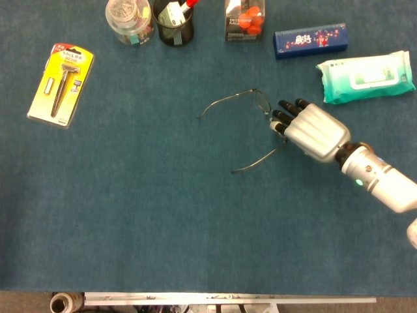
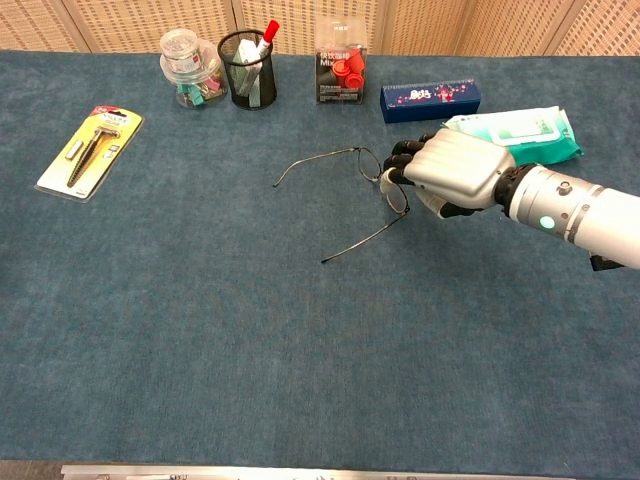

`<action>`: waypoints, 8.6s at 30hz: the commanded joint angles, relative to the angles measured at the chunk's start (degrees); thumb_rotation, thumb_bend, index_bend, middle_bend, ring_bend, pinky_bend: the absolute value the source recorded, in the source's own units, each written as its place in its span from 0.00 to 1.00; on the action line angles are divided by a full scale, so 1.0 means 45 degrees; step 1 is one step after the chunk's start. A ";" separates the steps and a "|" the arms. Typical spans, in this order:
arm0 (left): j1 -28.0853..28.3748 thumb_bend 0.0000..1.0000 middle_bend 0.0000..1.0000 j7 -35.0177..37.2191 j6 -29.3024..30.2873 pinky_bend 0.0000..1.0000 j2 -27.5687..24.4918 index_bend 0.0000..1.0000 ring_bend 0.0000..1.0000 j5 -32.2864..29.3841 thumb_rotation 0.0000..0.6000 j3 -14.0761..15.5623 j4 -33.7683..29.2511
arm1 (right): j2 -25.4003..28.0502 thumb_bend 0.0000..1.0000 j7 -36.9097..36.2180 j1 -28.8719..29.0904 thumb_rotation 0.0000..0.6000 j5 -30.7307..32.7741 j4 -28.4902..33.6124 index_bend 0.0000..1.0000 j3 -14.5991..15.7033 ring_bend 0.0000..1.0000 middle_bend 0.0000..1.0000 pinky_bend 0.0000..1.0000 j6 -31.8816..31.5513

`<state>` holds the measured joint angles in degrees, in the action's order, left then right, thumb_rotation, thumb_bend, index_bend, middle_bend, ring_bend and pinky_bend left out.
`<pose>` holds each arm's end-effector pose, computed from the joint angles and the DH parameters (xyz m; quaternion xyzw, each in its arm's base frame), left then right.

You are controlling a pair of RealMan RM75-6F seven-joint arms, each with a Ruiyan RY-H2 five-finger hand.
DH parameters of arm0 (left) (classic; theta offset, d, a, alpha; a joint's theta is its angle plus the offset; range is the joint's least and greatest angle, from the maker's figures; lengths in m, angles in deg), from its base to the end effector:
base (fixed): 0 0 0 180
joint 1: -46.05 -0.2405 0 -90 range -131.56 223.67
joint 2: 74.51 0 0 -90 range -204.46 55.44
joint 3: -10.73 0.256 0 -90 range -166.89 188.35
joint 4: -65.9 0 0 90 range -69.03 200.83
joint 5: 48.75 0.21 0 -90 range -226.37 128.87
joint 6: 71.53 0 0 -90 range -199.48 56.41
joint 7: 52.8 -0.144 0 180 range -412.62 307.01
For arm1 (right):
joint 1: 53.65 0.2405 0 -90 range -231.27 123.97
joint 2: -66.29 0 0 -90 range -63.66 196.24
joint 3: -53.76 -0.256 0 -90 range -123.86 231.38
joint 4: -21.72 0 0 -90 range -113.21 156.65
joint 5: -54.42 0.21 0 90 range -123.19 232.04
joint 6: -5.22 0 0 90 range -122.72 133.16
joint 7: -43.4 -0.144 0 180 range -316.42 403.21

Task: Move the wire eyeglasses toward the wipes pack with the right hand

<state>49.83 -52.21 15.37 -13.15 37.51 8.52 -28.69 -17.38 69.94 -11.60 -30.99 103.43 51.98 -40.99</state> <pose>-0.3086 0.1725 0.1731 -0.5879 -0.3859 -0.3918 0.5932 -0.1770 -0.3119 -0.0255 0.8900 -0.1552 0.2447 0.3519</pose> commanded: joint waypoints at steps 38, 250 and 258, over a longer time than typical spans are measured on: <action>0.0088 0.23 0.55 -0.0445 -0.0305 0.56 0.0186 0.67 0.44 0.0093 1.00 0.0143 0.0025 | 0.1531 0.81 0.0421 -0.0750 1.00 0.0565 0.1049 0.28 0.0513 0.13 0.22 0.27 -0.1334; 0.0090 0.23 0.55 -0.0266 -0.0390 0.56 0.0036 0.67 0.44 0.0243 1.00 0.0311 -0.0196 | 0.0179 0.57 -0.1287 -0.1610 1.00 -0.0911 -0.2209 0.29 0.0843 0.13 0.27 0.26 -0.2716; 0.0080 0.23 0.55 -0.0227 -0.0366 0.56 0.0016 0.67 0.44 0.0231 1.00 0.0298 -0.0208 | 0.0083 0.57 -0.1126 -0.1534 1.00 -0.0798 -0.1982 0.29 0.0886 0.13 0.28 0.26 -0.2262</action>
<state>50.19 -53.22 13.72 -13.08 38.54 9.86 -29.63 -16.97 64.85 -18.55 -34.54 94.44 55.91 -51.26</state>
